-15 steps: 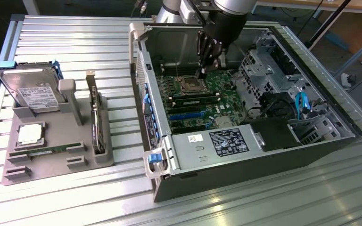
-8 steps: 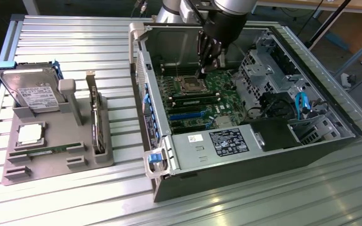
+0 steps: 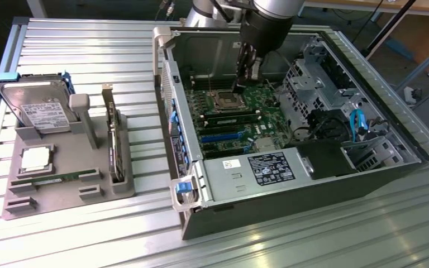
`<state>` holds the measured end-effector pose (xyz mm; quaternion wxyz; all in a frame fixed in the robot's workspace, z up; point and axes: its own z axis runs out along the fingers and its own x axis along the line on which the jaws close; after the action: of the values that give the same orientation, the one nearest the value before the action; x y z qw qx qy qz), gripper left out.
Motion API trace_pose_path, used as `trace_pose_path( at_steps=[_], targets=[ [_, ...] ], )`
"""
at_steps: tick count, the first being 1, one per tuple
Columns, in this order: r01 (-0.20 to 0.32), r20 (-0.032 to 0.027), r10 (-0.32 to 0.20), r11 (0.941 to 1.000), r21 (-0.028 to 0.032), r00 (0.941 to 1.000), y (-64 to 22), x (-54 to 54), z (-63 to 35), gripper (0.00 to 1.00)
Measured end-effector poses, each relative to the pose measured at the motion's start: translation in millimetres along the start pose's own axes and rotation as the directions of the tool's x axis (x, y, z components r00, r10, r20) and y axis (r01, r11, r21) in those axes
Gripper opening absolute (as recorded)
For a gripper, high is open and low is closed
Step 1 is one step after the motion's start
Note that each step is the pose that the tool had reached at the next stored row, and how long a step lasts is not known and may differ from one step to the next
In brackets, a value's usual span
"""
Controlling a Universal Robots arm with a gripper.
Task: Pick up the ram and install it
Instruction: 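Press down the ram until it locks into place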
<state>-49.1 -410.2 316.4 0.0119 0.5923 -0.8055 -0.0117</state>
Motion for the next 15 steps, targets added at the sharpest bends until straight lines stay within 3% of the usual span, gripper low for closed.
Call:
trace_pose_path(
  at_steps=[4,7,9,12,14,15],
  targets=[
    [-0.109,0.0021,0.109,0.994,-0.0002,0.994,0.0,0.0,0.4,0.11],
    [-0.202,0.0046,0.202,0.9793,-0.001,0.9793,0.0,0.0,0.6,0.11],
    [-0.269,0.0065,0.269,0.9632,-0.0017,0.9631,0.0,0.0,0.8,0.11],
    [-0.36,0.0091,0.36,0.933,-0.0031,0.9329,0.0,0.0,1.0,0.11],
    [-0.396,0.0102,0.396,0.9184,-0.0037,0.9183,0.0,0.0,1.1,0.11],
    [-0.422,0.0108,0.422,0.9066,-0.0041,0.9066,0.0,0.0,1.1,0.11]
  ],
)
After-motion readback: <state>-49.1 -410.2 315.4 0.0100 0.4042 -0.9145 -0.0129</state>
